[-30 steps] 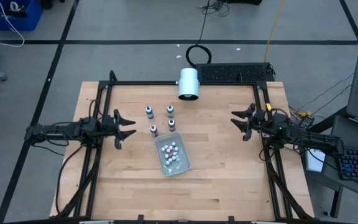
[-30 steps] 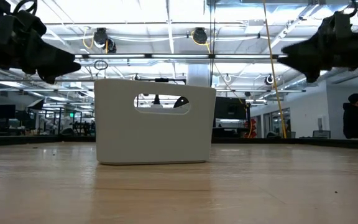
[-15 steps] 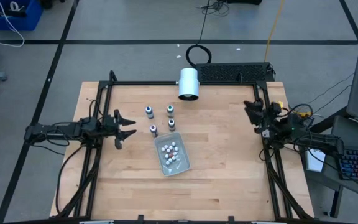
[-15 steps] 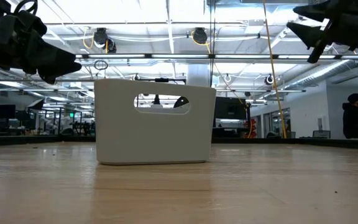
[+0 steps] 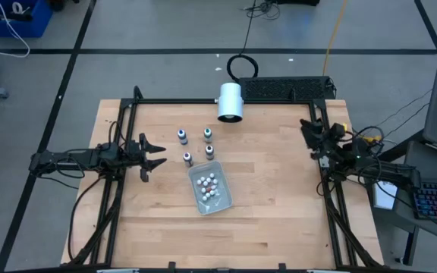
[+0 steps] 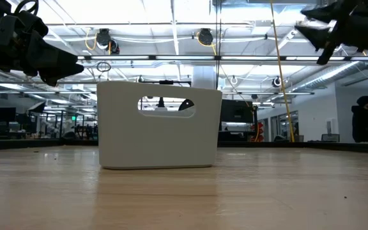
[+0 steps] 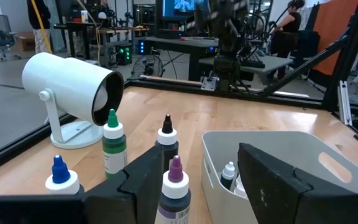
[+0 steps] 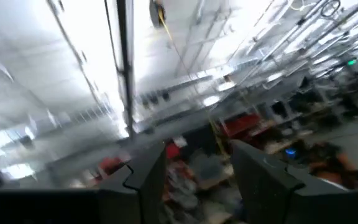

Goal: Pick & Place food coloring
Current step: Put the large black food coloring bottle into the gray bin

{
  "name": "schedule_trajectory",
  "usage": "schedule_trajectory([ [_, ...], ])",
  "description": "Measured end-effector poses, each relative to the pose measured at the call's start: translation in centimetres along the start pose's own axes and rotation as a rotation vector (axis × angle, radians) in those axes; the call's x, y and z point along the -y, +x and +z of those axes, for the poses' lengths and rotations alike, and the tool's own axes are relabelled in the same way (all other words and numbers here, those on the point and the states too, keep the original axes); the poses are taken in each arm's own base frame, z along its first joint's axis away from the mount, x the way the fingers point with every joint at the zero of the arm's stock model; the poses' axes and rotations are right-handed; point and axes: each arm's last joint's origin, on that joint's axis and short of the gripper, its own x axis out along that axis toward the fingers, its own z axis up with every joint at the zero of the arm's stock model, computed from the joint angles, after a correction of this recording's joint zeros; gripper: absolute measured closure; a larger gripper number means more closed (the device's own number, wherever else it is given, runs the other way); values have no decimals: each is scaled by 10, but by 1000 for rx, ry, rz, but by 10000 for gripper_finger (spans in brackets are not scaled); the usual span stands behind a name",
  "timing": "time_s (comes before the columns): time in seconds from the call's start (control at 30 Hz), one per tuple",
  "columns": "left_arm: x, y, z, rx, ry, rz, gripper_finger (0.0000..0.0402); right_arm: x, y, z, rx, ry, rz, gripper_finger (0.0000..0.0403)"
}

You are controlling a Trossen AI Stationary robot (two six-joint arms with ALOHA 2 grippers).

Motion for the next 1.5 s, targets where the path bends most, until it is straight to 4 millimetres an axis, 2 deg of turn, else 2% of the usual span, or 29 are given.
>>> schedule_trajectory([
  [0.07, 0, 0, 0, 0, 0, 0, 193, 1, 8, -11, -194, -57, -55, 234],
  [0.13, 0, 0, 0, 0, 0, 0, 194, -9, 30, 3, -295, -98, -93, 234],
  [0.2, 0, 0, 0, 0, 0, 0, 196, -20, 60, 14, -403, -159, -155, 234],
  [0.33, 0, 0, 0, 1, 0, 0, 203, -35, 135, -2, -738, -313, -189, 234],
  [0.4, 0, 0, 0, 1, 0, 0, 206, -42, 173, -16, -855, -385, -152, 234],
  [0.47, 0, 0, 0, 0, 0, 0, 208, -46, 206, -39, -970, -446, -101, 234],
  [0.57, 0, 0, 0, 1, -1, 0, 207, -43, 236, -86, -1132, -532, -44, 234],
  [0.63, 0, 0, 0, 2, -1, 0, 204, -43, 248, -109, -1166, -564, -18, 234],
  [0.7, 0, 0, 0, 0, 0, 0, 200, -43, 256, -126, -1178, -591, 6, 234],
  [0.83, 0, 0, 0, 1, -1, 0, 195, -38, 254, -153, -1243, -615, 21, 230],
  [0.97, 0, 0, 0, 1, -2, 0, 199, -40, 255, -156, -1229, -570, 16, 213],
  [1.2, 0, 0, 0, 1, -4, 0, 210, -44, 256, -174, -1211, -530, 60, 178],
  [1.5, 0, 0, 0, 1, -4, 0, 195, -40, 255, -186, -1216, -526, 55, 167],
])
